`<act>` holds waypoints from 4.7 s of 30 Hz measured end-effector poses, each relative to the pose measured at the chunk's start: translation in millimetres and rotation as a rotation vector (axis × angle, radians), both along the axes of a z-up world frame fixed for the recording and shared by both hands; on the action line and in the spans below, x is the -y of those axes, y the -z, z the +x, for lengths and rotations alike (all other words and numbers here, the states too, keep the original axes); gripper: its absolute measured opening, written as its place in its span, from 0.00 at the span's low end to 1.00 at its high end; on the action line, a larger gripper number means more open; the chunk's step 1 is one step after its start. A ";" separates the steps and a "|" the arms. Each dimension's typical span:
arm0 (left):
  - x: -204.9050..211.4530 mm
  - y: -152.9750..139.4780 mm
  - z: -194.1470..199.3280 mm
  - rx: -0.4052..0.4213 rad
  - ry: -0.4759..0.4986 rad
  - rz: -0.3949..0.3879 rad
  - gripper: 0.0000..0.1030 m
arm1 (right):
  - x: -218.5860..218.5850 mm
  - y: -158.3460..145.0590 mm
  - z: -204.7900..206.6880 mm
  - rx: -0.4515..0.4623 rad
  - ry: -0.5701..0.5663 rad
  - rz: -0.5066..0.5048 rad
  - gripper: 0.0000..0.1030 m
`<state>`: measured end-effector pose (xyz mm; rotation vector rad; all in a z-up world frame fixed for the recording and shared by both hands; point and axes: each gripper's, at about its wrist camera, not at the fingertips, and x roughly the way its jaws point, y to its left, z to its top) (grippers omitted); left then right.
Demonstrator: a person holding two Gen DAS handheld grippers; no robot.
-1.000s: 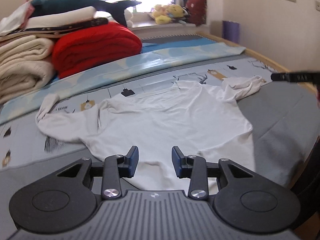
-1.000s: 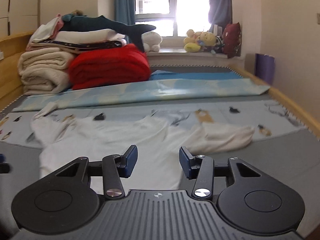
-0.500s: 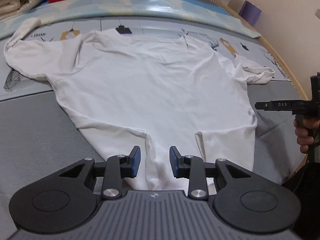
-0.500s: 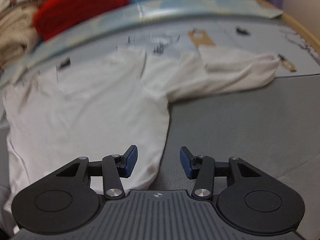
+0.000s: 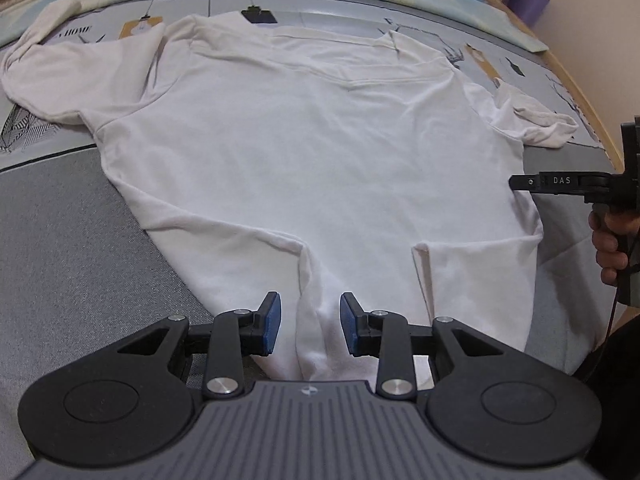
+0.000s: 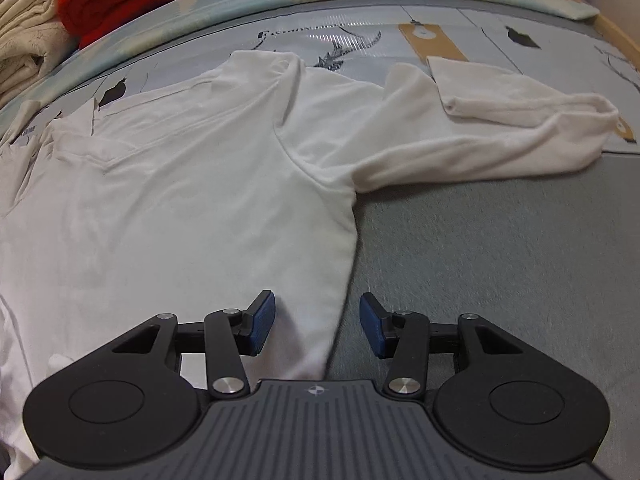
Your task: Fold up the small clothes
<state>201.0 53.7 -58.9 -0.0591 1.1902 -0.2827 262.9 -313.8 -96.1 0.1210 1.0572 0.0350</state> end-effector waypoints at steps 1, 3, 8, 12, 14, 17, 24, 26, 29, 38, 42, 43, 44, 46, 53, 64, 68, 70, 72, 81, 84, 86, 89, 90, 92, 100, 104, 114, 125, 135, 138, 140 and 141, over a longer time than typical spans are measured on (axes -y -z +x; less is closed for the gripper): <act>-0.4 1.0 1.2 -0.004 -0.007 -0.004 0.35 | -1.0 -0.1 1.1 0.003 0.002 -0.002 0.28; -0.3 3.8 4.8 -0.013 -0.022 -0.013 0.35 | -1.7 0.1 2.5 0.008 0.005 -0.011 0.12; 3.8 11.6 10.8 -0.031 -0.041 -0.028 0.35 | -1.3 -0.1 3.9 0.019 0.008 -0.010 0.07; 9.5 17.5 12.9 -0.039 -0.032 -0.031 0.35 | -1.3 0.1 6.4 0.036 0.014 -0.008 0.06; 12.3 20.2 12.1 -0.041 -0.020 -0.024 0.34 | -0.8 0.9 8.4 0.037 0.017 -0.004 0.06; 13.9 22.0 10.9 -0.037 -0.007 0.000 0.23 | -1.3 0.7 11.0 0.042 0.018 -0.002 0.06; 1.5 8.6 4.4 -0.018 0.000 -0.005 0.05 | -2.5 1.6 19.1 0.044 0.032 0.006 0.06; -7.3 3.0 -0.5 -0.012 -0.005 0.001 0.05 | -4.3 2.8 20.0 0.034 0.025 0.003 0.07; -27.3 -9.3 -11.4 -0.002 -0.025 0.012 0.05 | -5.5 1.3 18.5 0.027 0.017 -0.006 0.10; -99.8 -19.3 -60.8 -0.075 -0.073 0.072 0.04 | -8.8 -27.9 -12.1 0.101 0.029 -0.065 0.51; -113.1 -14.0 -81.3 -0.111 -0.055 0.118 0.04 | -33.9 -45.1 -30.9 0.191 -0.099 -0.078 0.50; -116.4 -12.1 -85.2 -0.122 -0.060 0.144 0.04 | -43.9 -48.1 -34.8 0.208 -0.153 -0.075 0.50; -119.7 -11.2 -87.7 -0.126 -0.064 0.159 0.04 | -55.0 -50.5 -39.1 0.223 -0.217 -0.072 0.49; -124.8 -12.0 -89.9 -0.116 -0.082 0.161 0.05 | -81.4 -52.6 -47.8 0.248 -0.361 -0.075 0.49; -118.3 -23.2 -87.3 -0.082 -0.087 0.139 0.06 | -151.5 -33.1 -51.4 0.138 -0.666 -0.049 0.47; -106.2 -25.8 -79.9 -0.052 -0.066 0.165 0.07 | -176.2 -7.2 -35.7 -0.036 -0.651 -0.101 0.26; -100.3 -30.2 -78.6 -0.033 -0.058 0.162 0.07 | -160.1 -26.6 -47.7 -0.026 -0.675 -0.060 0.06; -94.3 -34.4 -78.3 -0.018 -0.048 0.152 0.07 | -145.1 -38.0 -56.2 -0.030 -0.683 -0.049 0.06; -87.2 -38.2 -78.6 0.000 -0.033 0.137 0.07 | -126.5 -49.4 -67.9 -0.035 -0.685 -0.029 0.06; -57.4 -45.7 -88.3 0.039 0.053 0.125 0.07 | -12.7 -67.2 -158.2 -0.129 -0.652 0.072 0.06; -50.7 -45.1 -89.6 0.033 0.065 0.130 0.07 | 15.3 -54.2 -187.2 -0.211 -0.629 0.083 0.06; -47.8 -43.2 -89.6 0.027 0.068 0.136 0.07 | 29.1 -47.6 -201.6 -0.233 -0.609 0.074 0.06; -44.6 -39.7 -88.4 0.017 0.064 0.148 0.13 | 47.3 -40.8 -210.7 -0.256 -0.545 0.049 0.06; -44.9 -38.9 -88.6 0.014 0.060 0.155 0.16 | 53.1 -41.8 -210.5 -0.243 -0.528 0.043 0.06; -49.6 -35.4 -88.5 0.005 0.041 0.166 0.22 | 62.8 -46.9 -207.2 -0.210 -0.492 0.072 0.08; -86.2 -4.3 -93.3 -0.128 -0.035 0.195 0.27 | 57.1 -47.1 -174.9 -0.160 -0.445 0.097 0.32; -109.7 11.1 -97.1 -0.202 -0.090 0.169 0.27 | 45.3 -34.1 -159.8 -0.191 -0.437 0.131 0.32; -97.2 20.9 -95.9 -0.221 -0.027 0.170 0.30 | 16.4 -19.6 -152.9 -0.224 -0.476 0.087 0.06; -77.9 20.4 -116.0 -0.199 0.176 0.289 0.04 | 49.2 -29.2 -151.8 -0.211 -0.365 0.045 0.01; -59.4 21.3 -127.4 -0.191 0.278 0.414 0.06 | 29.3 -22.4 -163.0 -0.268 -0.463 0.041 0.28; -60.2 7.3 -123.6 -0.109 0.253 0.394 0.07 | 24.0 -22.8 -166.1 -0.257 -0.495 -0.005 0.28; -60.1 -2.9 -118.0 -0.069 0.245 0.332 0.06 | 24.6 -24.0 -164.9 -0.253 -0.491 -0.016 0.27; -58.0 -4.5 -117.1 -0.059 0.249 0.307 0.07 | 26.0 -24.6 -164.1 -0.250 -0.483 -0.014 0.27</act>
